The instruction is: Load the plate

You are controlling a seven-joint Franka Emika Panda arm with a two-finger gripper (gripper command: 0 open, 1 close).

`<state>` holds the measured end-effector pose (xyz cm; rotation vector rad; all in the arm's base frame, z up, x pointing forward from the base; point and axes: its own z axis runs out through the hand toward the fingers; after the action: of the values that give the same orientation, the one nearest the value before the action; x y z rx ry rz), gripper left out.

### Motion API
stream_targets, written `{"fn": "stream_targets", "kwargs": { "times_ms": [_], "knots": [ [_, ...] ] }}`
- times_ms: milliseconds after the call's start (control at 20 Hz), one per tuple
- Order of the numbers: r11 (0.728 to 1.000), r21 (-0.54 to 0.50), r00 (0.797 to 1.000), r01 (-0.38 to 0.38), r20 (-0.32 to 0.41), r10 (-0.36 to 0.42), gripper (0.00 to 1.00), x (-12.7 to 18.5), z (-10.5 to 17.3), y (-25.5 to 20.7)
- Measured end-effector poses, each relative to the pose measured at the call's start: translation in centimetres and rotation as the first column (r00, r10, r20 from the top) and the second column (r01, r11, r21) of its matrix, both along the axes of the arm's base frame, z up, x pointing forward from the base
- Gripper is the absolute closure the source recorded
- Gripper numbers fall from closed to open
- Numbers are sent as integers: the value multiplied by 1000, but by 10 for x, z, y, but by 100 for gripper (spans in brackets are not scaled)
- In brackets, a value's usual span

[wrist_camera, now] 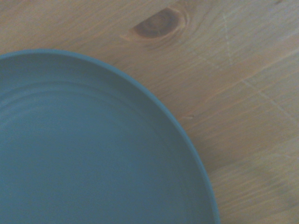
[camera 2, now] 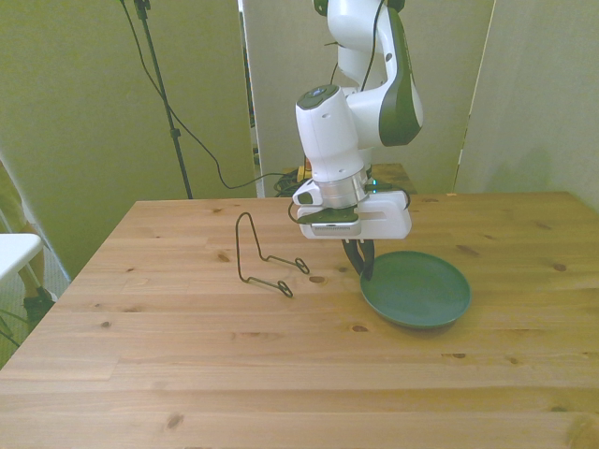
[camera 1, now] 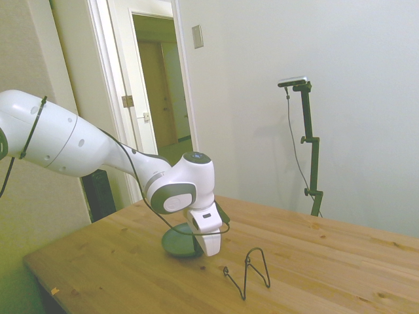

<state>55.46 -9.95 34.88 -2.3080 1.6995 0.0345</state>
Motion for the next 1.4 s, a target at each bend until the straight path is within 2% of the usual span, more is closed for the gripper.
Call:
{"fn": "stream_targets", "kwargs": {
  "times_ms": [200,450,650,950,1100,1250,1400],
  "knots": [
    [1000,-17,999,20,34,-20,100,-21,16,-13],
    [997,-54,993,54,103,-48,100,-58,61,-40],
    [993,-107,990,59,131,-45,100,-74,92,-55],
    [976,-187,990,113,110,-93,100,-115,149,-93],
    [962,-233,988,145,77,-130,100,-128,175,-118],
    [938,-296,984,178,50,-171,100,-129,199,-139],
    [911,-358,978,205,41,-204,100,-117,215,-144]
  ]
}}
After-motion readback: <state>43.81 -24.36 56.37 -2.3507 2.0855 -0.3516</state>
